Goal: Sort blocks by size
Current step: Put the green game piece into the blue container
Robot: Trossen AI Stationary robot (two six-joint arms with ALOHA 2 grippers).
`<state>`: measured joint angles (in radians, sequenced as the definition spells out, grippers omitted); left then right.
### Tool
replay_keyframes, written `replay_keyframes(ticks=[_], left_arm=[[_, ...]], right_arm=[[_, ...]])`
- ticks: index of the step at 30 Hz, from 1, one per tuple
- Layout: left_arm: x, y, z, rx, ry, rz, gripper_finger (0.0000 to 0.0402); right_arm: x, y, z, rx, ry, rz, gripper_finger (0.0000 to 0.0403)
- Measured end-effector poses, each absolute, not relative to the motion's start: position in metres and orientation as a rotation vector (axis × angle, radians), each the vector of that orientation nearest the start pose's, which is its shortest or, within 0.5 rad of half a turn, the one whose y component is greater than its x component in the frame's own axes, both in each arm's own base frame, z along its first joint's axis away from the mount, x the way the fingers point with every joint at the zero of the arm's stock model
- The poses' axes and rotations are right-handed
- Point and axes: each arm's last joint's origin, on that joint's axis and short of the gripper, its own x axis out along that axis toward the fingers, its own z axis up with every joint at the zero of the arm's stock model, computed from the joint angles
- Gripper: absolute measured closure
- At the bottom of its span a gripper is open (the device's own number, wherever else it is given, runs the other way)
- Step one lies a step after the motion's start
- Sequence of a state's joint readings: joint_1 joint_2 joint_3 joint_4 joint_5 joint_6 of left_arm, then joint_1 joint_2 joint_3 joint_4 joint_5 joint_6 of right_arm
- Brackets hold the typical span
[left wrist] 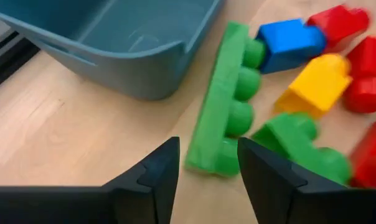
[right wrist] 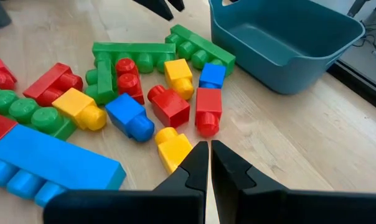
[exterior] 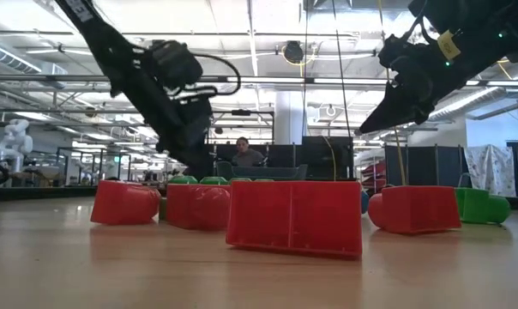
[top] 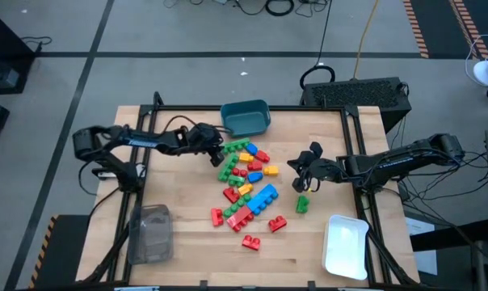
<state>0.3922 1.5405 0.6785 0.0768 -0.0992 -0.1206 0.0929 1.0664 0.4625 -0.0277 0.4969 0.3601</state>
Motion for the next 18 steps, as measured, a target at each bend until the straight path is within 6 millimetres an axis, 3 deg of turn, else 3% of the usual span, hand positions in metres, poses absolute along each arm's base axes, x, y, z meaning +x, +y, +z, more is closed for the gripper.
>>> replay_keyframes(ticks=[12, 18], left_arm=[[0.280, 0.131, 0.135, -0.212, 0.752, 0.377, 0.0230], [0.293, 0.137, 0.127, -0.154, 0.831, 0.338, 0.0200]], right_arm=[[0.204, 0.005, 0.190, 0.191, 0.520, -0.502, 0.0398], [0.204, 0.005, 0.190, 0.235, 0.509, -0.514, 0.0399]])
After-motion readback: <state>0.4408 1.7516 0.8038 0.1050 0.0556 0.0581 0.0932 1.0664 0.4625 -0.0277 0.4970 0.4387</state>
